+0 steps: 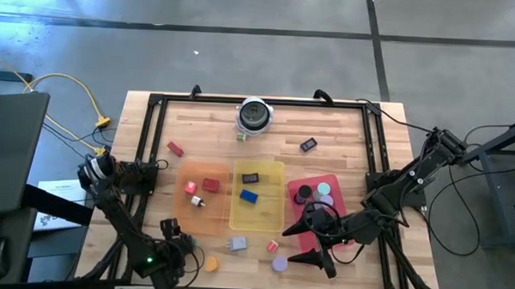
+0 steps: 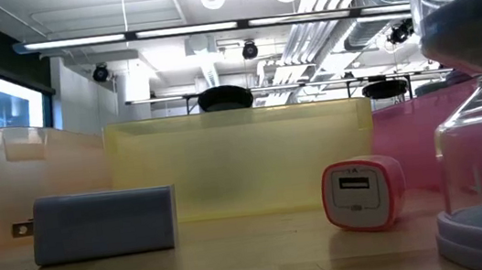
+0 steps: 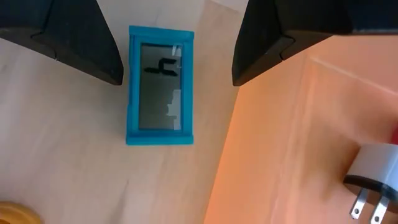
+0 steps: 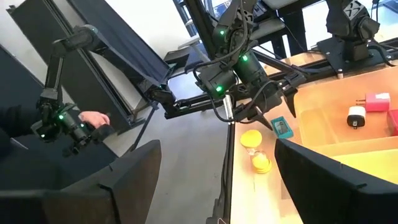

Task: Pick & Place Office items
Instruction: Put the light blue digital timer into the yellow bin

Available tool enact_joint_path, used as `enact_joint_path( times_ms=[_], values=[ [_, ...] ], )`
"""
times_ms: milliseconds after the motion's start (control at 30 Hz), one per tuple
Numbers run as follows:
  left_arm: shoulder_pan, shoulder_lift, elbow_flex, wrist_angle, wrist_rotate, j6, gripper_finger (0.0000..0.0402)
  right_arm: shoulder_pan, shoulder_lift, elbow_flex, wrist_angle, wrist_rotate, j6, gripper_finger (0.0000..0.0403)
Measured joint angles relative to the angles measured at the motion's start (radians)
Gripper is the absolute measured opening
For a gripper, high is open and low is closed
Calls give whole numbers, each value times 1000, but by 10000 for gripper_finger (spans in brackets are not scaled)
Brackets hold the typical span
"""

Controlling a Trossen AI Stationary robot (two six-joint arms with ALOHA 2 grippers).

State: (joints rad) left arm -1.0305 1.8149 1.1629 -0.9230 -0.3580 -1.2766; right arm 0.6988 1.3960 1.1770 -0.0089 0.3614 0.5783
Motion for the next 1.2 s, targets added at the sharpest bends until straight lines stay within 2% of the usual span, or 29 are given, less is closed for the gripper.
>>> enact_joint_path(
  times_ms=[600, 967, 1200],
  values=[
    [3, 0, 1, 209, -9, -46, 291, -27, 0, 0, -45, 6, 4, 304],
    [-1, 0, 1, 214, -3, -22, 291, -41, 0, 0, -47, 5, 4, 304],
    [-1, 0, 1, 212, 2, 54, 291, -41, 0, 0, -47, 5, 4, 304]
  ],
)
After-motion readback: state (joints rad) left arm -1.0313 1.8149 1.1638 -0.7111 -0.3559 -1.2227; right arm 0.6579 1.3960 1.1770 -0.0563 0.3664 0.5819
